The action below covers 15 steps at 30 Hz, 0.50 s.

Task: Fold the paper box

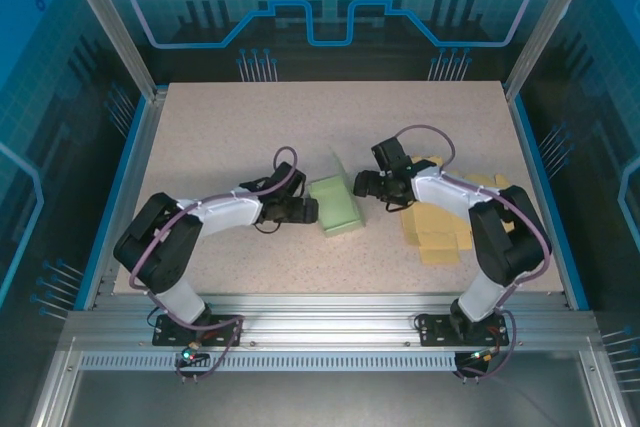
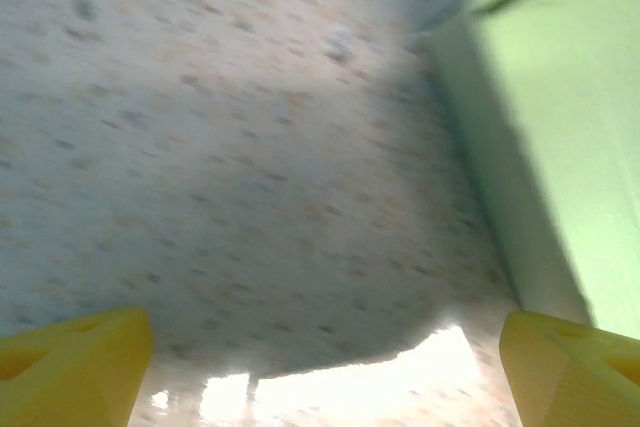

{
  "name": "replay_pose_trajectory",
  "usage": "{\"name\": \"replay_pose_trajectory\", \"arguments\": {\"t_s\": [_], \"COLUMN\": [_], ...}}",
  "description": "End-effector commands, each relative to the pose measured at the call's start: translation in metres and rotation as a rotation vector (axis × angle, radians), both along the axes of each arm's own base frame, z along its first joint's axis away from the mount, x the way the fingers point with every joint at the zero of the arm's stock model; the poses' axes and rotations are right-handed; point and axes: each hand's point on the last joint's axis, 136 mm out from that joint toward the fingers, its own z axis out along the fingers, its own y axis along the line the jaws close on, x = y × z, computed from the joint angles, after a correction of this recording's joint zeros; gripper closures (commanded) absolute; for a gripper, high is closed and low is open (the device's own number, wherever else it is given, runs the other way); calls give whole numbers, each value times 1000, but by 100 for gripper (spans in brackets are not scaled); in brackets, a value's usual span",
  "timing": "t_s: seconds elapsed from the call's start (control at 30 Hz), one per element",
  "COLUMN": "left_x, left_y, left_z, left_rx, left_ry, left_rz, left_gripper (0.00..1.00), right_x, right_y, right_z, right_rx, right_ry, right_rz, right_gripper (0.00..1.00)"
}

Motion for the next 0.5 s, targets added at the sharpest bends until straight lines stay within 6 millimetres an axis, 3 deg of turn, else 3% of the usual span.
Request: {"name": "replay_pose_trajectory", "arguments": {"t_s": [0.0,0.17,0.3,0.47], "left_x": [-12,-26,-28,-17], "left_y": [-29,-49,-38,-13], "left_z": [12,25,47,94], "left_rx": [-131,-220,-239,-167], "left_ry": [-23,-69,-143,-323], "left_rz": [21,17,40,-6], "left_gripper": [9,9,9,9], "right_x": [19,37,33,5], "right_y": [7,-15,-46,-85], "right_z": [8,20,32,55], "right_rx": [9,-73,-129,-216], "right_ry": [-14,-8,-12,-29], "right_rz": [60,45,1,-59], "right_gripper": [15,17,18,20]}}
